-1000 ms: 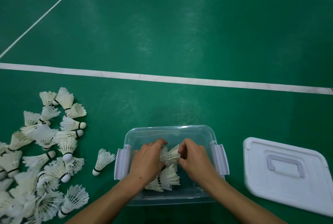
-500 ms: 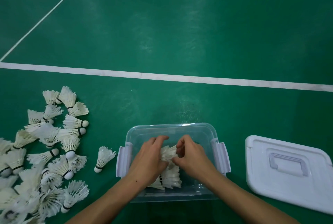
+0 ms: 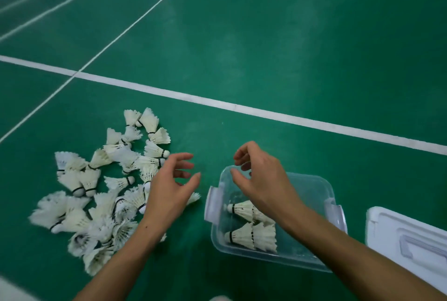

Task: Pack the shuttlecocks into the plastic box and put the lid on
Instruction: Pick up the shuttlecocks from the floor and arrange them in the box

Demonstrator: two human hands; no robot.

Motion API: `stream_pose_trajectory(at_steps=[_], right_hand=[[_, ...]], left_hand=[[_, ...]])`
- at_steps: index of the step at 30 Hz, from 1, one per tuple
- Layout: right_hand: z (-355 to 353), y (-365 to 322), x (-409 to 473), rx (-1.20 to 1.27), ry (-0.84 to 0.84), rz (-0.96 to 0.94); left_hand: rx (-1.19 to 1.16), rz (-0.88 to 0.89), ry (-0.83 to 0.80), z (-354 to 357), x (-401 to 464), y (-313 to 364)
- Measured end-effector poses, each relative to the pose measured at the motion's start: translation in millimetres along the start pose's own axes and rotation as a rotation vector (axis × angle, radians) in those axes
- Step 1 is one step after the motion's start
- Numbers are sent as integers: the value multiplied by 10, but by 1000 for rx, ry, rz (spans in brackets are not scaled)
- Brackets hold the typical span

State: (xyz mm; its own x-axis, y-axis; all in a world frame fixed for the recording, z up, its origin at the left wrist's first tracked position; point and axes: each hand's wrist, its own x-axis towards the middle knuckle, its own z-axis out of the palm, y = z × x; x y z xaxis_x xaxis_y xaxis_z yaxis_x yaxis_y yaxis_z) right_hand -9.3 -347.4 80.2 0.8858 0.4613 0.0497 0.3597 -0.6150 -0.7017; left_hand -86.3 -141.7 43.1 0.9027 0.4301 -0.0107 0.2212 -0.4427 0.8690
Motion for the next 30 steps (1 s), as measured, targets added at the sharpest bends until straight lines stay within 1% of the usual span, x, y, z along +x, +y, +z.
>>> stream_pose_trajectory(at_steps=[2,6,11,14,17,20,22,25,26,28,30], right_hand=[[224,-148,113,-12,-66,-41],[719,-374,287,-79,-183,-125],[1194,-547,429,-174,-344,-149],[1397,-576,520,-250,-446,-115],[1568,-552,589,-343,-523,-77],[1698,-502,613,-380,-572,-30],[1766,-468,614,-386,-591,-27],[1842,-412,619,-389,-585,-32],[1860,-394,621,-381,-582,-28],[1883,-358,624,-359,-584,-18],[1886,-321,631,-335,-590,-9]], left_hand=[[31,-69,37,-214,-19,-287],[65,-166,52,-482,-136,-763],[84,-209,53,-706,-269,-1086],[158,-211,15,-838,-359,-1239],[246,-208,-102,-919,-501,-1390],[331,-178,-223,-909,-625,-1488],[422,-128,-240,-865,-643,-1539],[645,0,-233,-744,-614,-1604],[697,15,-232,-702,-616,-1611],[718,-19,-227,-639,-625,-1639],[633,-85,-194,-609,-616,-1653]])
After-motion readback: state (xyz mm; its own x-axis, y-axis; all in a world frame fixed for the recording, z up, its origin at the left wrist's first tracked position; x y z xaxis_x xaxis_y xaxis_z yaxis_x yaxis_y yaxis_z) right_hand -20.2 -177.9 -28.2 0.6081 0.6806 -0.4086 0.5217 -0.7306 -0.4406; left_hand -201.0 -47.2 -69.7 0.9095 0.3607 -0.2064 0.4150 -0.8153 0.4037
